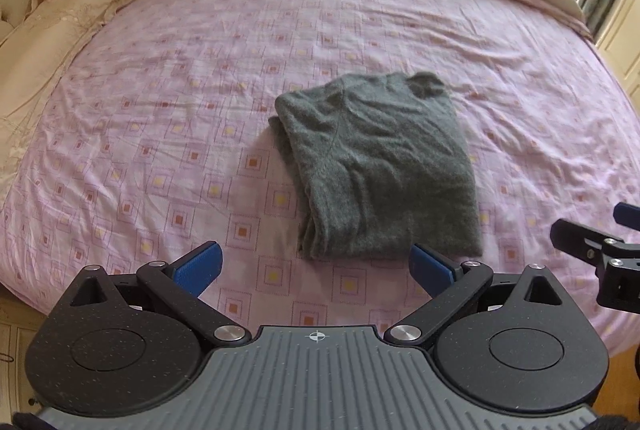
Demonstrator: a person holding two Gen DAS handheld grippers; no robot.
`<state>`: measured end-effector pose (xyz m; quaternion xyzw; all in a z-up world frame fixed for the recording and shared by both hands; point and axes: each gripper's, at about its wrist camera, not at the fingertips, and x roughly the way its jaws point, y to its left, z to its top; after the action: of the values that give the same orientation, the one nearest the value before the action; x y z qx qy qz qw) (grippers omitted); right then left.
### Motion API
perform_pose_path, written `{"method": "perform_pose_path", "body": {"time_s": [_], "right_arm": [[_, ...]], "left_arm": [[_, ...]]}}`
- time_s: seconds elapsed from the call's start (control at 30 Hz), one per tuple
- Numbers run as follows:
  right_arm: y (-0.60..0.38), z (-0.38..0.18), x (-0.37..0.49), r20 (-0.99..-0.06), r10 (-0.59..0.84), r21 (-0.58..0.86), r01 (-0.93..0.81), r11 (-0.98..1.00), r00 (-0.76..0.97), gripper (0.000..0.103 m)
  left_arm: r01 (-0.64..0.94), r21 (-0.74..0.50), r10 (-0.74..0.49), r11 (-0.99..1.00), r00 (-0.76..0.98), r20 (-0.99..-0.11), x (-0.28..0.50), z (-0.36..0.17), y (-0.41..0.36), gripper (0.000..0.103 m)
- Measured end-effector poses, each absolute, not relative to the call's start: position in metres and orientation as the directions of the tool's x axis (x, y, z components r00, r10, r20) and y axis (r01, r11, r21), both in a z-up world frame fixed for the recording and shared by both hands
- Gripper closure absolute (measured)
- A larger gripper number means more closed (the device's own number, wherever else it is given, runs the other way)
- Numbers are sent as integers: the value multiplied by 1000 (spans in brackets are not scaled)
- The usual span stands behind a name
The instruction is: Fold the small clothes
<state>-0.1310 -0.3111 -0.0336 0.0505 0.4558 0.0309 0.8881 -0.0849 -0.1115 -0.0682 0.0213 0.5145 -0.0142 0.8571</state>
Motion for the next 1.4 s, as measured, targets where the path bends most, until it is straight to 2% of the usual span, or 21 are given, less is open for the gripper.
{"method": "perform_pose_path", "body": {"time_s": [0.13, 0.6, 1.4], "right_arm": [[-308, -35, -130, -807, 101, 115, -14, 993, 581, 1], [-300, -42, -126, -821, 123, 129, -28, 991, 558, 1], [-303, -64, -116, -861, 141, 165, 6, 986, 489, 1]], "left_arm": [[33, 21, 1, 999, 507, -862, -84, -70, -107, 2], [35, -8, -22, 999, 429, -903, -83, -85, -107, 2], [-18, 14, 19, 1000, 302, -953, -78, -108, -98, 2]]}}
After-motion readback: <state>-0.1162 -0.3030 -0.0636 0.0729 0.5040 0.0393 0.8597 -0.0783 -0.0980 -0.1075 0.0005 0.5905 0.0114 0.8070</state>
